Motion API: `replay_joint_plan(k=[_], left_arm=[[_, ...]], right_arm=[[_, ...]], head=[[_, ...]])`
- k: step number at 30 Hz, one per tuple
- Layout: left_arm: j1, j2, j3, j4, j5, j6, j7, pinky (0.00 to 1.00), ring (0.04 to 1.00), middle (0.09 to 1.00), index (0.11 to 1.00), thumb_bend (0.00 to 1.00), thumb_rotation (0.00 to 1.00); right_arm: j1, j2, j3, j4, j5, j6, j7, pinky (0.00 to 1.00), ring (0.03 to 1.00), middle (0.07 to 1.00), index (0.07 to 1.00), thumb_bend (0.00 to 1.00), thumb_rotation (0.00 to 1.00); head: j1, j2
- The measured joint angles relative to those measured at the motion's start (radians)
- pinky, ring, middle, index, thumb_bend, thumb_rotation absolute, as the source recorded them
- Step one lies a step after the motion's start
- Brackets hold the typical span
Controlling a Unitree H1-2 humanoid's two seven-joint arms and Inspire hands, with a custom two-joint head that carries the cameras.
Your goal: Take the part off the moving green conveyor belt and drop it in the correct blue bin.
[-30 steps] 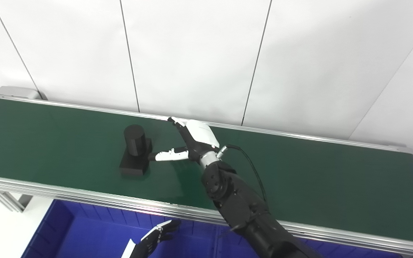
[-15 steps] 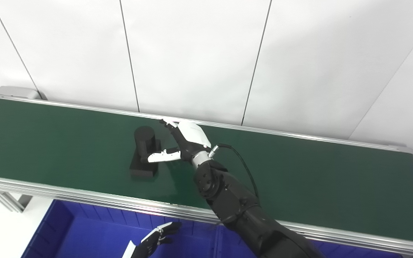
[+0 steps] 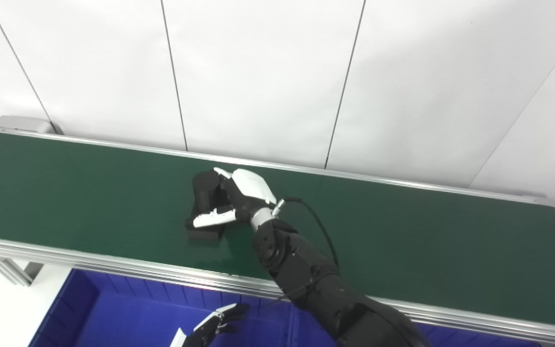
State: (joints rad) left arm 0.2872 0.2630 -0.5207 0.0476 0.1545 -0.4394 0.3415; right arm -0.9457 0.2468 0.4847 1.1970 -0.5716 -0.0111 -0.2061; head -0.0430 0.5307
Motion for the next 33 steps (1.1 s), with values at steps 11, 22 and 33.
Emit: replay_joint_plan(k=[11,22,33], left_arm=[[0.027,0.004,-0.01,-0.028,0.012,0.0,0.012,0.72,0.79,0.817,0.795,0.98,0.2],[0.034,0.007,-0.008,-0.033,0.008,0.0,0.004,0.73,0.8,0.82,0.8,0.98,0.2],[0.032,0.012,-0.005,-0.033,-0.004,0.0,-0.004,0.76,0.819,0.831,0.798,0.96,0.19]], right_arm=[[-0.018,0.058,-0.066,0.127,0.077,-0.095,-0.166,0.43,0.513,0.522,0.596,0.57,0.03],[-0.015,0.071,-0.078,0.186,0.089,-0.175,-0.368,0.31,0.407,0.443,0.543,0.51,0.0],[-0.004,0.067,-0.1,0.167,0.116,-0.224,-0.444,0.3,0.385,0.433,0.538,0.51,0.0]], head=[[-0.012,0.012],[-0.026,0.022],[-0.04,0.041]])
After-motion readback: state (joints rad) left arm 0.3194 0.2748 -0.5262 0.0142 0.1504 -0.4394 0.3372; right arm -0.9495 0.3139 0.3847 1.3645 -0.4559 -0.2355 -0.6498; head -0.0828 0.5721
